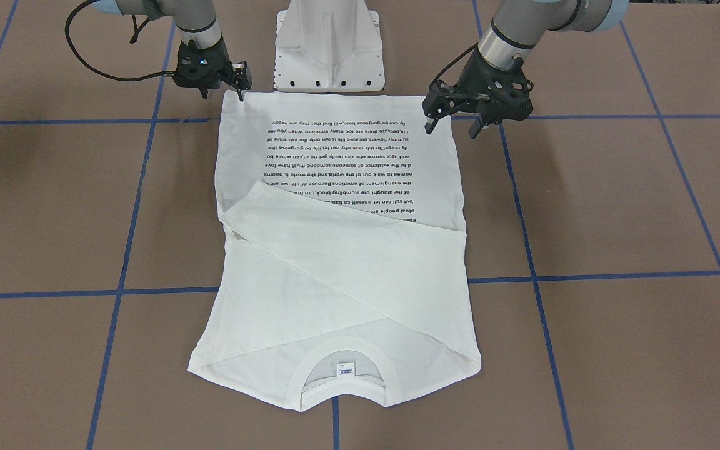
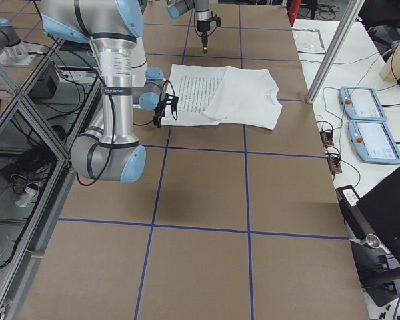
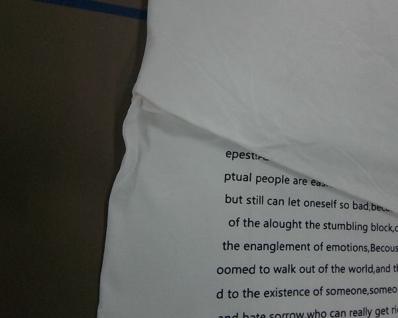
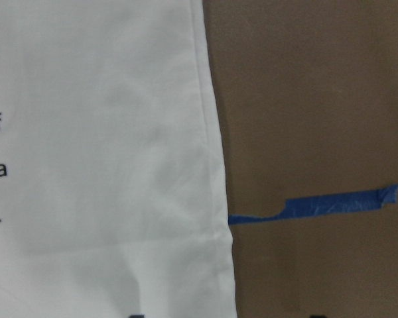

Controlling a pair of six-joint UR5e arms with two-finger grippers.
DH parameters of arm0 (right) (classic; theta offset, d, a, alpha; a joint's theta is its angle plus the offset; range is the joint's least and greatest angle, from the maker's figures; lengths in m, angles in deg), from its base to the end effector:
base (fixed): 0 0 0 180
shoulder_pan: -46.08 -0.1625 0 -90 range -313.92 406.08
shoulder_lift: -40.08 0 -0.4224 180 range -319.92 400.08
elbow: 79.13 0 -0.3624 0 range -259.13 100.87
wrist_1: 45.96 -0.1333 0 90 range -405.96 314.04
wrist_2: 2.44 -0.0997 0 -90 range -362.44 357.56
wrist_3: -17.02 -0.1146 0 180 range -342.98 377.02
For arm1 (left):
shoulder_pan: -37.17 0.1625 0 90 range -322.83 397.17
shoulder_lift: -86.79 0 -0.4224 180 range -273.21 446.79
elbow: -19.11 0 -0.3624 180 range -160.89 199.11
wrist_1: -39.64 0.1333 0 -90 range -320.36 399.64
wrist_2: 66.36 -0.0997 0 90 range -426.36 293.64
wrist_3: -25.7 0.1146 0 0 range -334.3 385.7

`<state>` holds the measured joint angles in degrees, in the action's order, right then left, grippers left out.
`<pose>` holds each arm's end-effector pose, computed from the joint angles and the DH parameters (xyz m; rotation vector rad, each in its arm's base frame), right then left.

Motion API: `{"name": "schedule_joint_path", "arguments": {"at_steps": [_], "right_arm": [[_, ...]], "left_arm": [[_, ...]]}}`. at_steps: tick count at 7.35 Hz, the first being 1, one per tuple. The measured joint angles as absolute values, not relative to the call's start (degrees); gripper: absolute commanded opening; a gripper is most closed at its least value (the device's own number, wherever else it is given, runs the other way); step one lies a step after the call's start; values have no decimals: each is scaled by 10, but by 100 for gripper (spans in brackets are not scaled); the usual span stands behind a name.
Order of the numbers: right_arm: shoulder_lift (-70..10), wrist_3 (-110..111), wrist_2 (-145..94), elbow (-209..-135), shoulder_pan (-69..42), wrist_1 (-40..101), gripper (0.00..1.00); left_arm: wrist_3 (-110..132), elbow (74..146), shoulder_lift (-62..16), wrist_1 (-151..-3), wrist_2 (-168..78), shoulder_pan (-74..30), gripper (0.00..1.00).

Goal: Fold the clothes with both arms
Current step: 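Position both grippers at the bottom hem corners and grasp the hem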

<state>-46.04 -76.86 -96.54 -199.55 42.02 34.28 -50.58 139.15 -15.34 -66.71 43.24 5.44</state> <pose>-0.4690 -0.1587 0.3925 -0.0668 -0.7691 0.1041 0.3766 -0.3444 0.3035 0.1030 1.0520 -0.1099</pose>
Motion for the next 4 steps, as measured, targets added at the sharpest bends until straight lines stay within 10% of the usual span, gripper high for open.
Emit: {"name": "schedule_joint_path", "arguments": {"at_steps": [4], "right_arm": [[-458, -769, -974, -1994, 420, 343, 54]], "left_arm": [[-506, 1391, -153, -667, 432, 54, 99]]}}
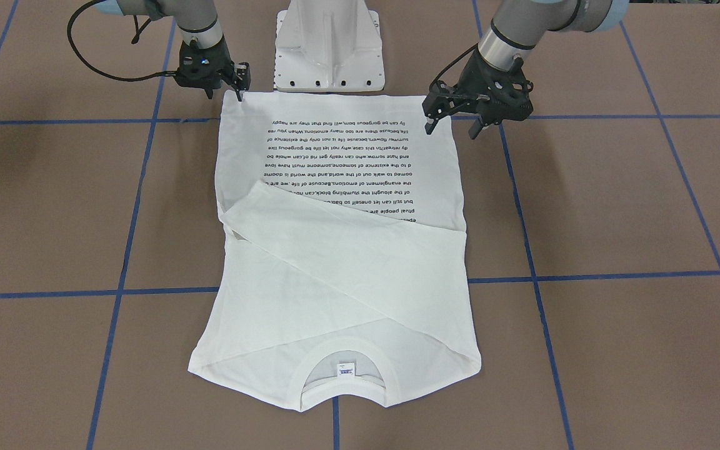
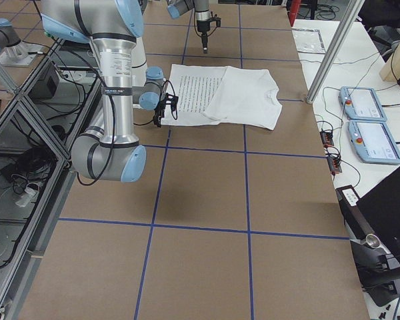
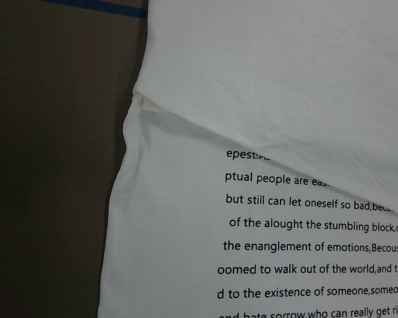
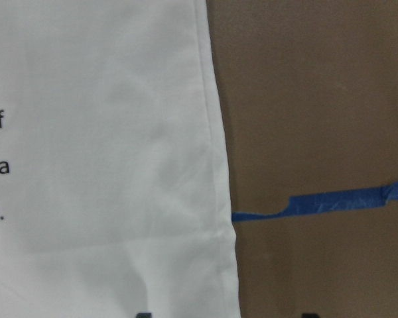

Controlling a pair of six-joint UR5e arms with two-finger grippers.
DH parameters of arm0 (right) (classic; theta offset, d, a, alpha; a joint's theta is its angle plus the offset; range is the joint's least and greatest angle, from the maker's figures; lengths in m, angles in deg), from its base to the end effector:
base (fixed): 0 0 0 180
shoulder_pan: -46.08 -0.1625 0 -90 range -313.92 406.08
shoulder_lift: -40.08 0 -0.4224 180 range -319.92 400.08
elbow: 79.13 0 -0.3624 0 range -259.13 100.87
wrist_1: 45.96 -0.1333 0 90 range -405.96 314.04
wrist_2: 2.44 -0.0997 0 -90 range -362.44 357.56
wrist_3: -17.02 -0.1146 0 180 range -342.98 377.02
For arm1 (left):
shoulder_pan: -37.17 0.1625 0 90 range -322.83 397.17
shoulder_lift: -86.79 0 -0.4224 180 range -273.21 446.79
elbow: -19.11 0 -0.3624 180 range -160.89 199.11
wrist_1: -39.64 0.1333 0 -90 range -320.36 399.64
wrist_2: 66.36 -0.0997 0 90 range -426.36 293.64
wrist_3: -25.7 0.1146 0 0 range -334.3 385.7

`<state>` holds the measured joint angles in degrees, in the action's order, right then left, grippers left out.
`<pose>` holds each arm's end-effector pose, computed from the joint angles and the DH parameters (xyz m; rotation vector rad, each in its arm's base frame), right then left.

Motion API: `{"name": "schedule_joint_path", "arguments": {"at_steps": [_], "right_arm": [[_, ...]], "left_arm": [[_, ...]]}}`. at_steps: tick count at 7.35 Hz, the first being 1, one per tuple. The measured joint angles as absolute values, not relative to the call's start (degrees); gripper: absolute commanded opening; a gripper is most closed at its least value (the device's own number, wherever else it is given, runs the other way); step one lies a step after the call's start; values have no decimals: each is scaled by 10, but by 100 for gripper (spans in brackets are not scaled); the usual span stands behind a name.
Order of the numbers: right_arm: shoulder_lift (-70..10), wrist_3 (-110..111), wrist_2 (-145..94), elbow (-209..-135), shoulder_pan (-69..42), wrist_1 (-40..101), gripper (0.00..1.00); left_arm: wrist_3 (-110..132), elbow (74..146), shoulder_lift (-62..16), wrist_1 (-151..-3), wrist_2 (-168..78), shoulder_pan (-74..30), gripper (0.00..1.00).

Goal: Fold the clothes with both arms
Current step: 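Position both grippers at the bottom hem corners and grasp the hem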

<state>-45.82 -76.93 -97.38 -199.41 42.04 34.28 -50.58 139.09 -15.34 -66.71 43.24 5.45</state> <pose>-0.4705 -0.1570 0.3917 -0.0813 -0.7703 0.0992 0.3769 -0.3445 0.3040 0.1024 1.0511 -0.1100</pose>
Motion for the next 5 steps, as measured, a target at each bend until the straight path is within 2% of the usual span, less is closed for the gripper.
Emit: {"name": "schedule_joint_path", "arguments": {"at_steps": [2, 5], "right_arm": [[-458, -770, -976, -1994, 421, 343, 48], [-452, -770, -984, -1991, 421, 344, 47]], "left_arm": [[-506, 1391, -154, -667, 432, 54, 99], [-506, 1392, -156, -667, 433, 55, 99]]}}
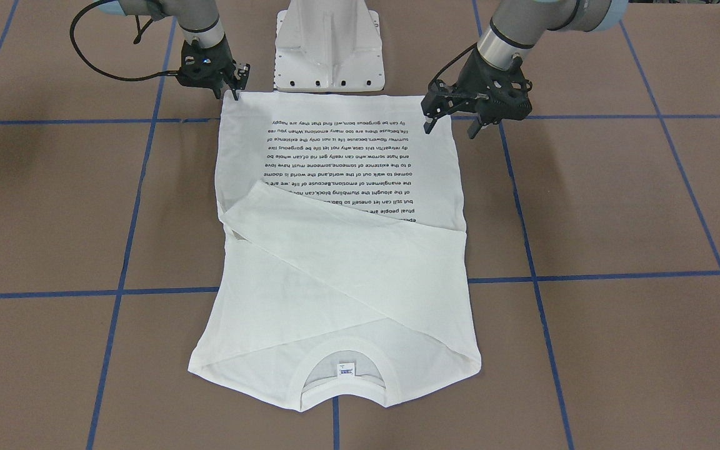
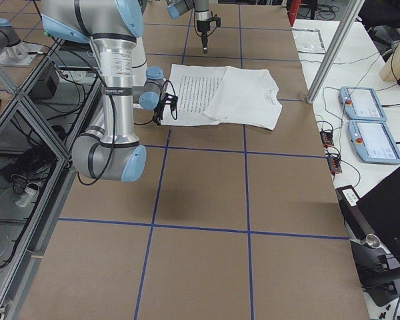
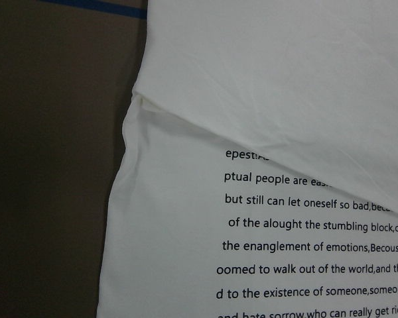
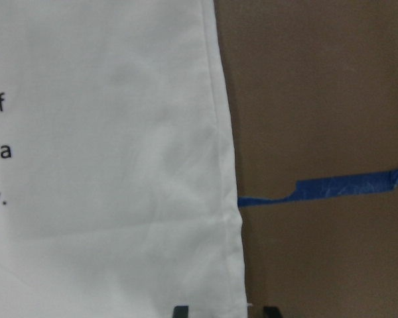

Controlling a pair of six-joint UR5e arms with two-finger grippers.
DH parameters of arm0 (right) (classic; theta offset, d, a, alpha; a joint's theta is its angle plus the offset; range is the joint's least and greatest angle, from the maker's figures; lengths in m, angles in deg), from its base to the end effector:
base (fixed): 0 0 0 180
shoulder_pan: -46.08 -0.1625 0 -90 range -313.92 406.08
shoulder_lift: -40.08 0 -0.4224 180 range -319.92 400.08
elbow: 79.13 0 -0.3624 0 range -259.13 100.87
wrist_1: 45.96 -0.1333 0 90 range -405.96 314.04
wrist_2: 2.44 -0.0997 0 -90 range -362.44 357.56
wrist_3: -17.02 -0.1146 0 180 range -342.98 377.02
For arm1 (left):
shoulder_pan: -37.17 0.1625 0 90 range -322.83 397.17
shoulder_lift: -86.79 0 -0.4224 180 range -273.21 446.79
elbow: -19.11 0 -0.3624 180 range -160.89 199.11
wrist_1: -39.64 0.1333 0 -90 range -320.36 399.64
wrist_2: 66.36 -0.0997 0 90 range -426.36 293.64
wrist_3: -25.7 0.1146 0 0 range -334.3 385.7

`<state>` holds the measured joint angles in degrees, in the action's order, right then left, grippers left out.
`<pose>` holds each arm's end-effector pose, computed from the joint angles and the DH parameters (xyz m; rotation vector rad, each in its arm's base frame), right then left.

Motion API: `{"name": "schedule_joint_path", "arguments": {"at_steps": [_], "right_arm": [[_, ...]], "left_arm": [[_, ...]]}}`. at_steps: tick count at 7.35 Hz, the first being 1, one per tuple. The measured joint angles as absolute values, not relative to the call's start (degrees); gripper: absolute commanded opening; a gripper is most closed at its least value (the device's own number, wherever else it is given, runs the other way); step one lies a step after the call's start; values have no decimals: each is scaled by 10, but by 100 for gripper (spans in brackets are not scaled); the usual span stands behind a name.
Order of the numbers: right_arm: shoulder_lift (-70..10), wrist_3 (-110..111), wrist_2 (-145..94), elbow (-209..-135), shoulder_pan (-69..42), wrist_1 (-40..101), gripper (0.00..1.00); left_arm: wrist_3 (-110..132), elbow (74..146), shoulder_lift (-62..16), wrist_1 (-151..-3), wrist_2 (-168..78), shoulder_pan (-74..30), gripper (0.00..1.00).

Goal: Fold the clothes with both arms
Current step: 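Position both grippers at the bottom hem corners and grasp the hem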

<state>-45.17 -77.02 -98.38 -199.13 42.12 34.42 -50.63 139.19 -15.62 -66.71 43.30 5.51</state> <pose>-0.4742 -0.1546 0.3886 -0.0990 -0.7739 0.0923 0.3775 -0.3441 0.3008 0.1034 1.0574 -0.1078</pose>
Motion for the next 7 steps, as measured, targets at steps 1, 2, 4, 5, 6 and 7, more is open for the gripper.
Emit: {"name": "schedule_joint_path", "arguments": {"at_steps": [1, 2, 4, 5, 6, 7], "right_arm": [[-448, -770, -986, -1989, 421, 344, 47], [-447, -770, -987, -1987, 421, 345, 47], [-446, -770, -988, -1986, 421, 345, 39], [-446, -770, -988, -1986, 420, 345, 22], [-447, -770, -988, -1986, 419, 345, 4], [-447, -770, -988, -1986, 418, 346, 0]], "left_arm": [[-507, 1392, -157, -667, 433, 56, 99], [-507, 1392, -157, -667, 433, 57, 99], [-508, 1392, -158, -667, 433, 57, 99], [-508, 1392, -158, -667, 433, 58, 99], [-508, 1391, -158, -667, 433, 58, 99], [-508, 1391, -158, -667, 433, 58, 99]]}}
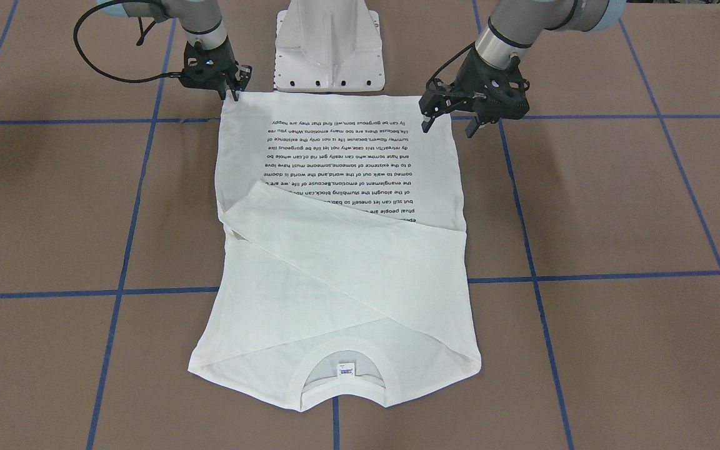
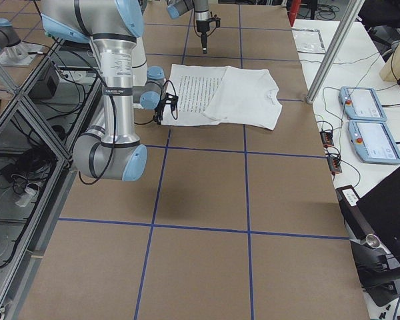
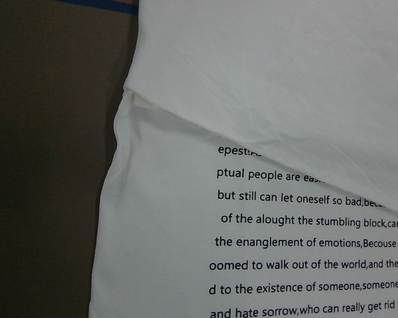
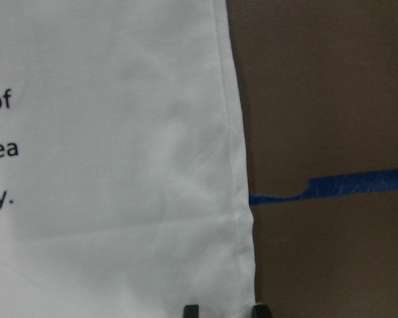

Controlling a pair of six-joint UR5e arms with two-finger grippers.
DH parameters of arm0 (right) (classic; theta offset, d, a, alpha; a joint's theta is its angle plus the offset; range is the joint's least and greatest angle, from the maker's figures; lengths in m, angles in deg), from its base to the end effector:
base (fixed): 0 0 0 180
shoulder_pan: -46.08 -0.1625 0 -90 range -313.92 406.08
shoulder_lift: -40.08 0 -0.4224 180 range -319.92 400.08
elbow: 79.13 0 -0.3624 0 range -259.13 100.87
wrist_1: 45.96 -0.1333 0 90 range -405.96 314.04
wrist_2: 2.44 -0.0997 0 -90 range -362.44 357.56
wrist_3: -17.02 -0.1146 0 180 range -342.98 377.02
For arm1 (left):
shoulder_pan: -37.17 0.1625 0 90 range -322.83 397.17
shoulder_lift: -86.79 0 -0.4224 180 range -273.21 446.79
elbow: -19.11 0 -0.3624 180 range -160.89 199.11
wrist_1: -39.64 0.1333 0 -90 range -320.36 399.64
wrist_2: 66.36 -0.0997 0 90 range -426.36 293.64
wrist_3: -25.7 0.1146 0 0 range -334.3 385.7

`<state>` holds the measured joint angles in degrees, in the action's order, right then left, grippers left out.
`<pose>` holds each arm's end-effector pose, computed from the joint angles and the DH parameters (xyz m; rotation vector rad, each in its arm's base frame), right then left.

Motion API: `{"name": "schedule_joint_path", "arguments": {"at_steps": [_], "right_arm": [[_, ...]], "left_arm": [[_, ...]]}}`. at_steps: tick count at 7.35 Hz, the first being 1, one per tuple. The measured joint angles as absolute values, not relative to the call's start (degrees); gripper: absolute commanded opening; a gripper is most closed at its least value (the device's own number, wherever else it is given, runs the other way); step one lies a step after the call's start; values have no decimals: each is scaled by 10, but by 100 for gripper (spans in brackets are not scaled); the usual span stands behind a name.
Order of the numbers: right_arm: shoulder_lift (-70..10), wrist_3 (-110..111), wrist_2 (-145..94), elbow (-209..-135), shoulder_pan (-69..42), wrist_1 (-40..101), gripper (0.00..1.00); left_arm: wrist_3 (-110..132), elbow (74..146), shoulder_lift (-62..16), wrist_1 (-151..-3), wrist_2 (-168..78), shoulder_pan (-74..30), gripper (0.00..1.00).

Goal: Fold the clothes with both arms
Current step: 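Position both grippers at the bottom hem corners and grasp the hem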

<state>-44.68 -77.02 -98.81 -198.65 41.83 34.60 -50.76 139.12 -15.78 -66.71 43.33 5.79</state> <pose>-0.4769 -0.1564 0.3887 -0.1042 -0.7711 0.0944 0.3798 -0.3426 0.2999 0.0998 1.0592 -0.1048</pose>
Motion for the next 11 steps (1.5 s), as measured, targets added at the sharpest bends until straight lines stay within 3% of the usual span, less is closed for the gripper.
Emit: {"name": "schedule_joint_path", "arguments": {"at_steps": [4, 6, 11], "right_arm": [[-421, -780, -983, -2006, 411, 401, 0], [-413, -803, -975, -2014, 406, 405, 0], [-395, -811, -973, -2027, 385, 405, 0]], "left_arm": [[-509, 1386, -153, -667, 432, 64, 97], [-561, 1385, -122, -676, 397, 117, 96], [-710, 1390, -64, -681, 327, 269, 80]]}}
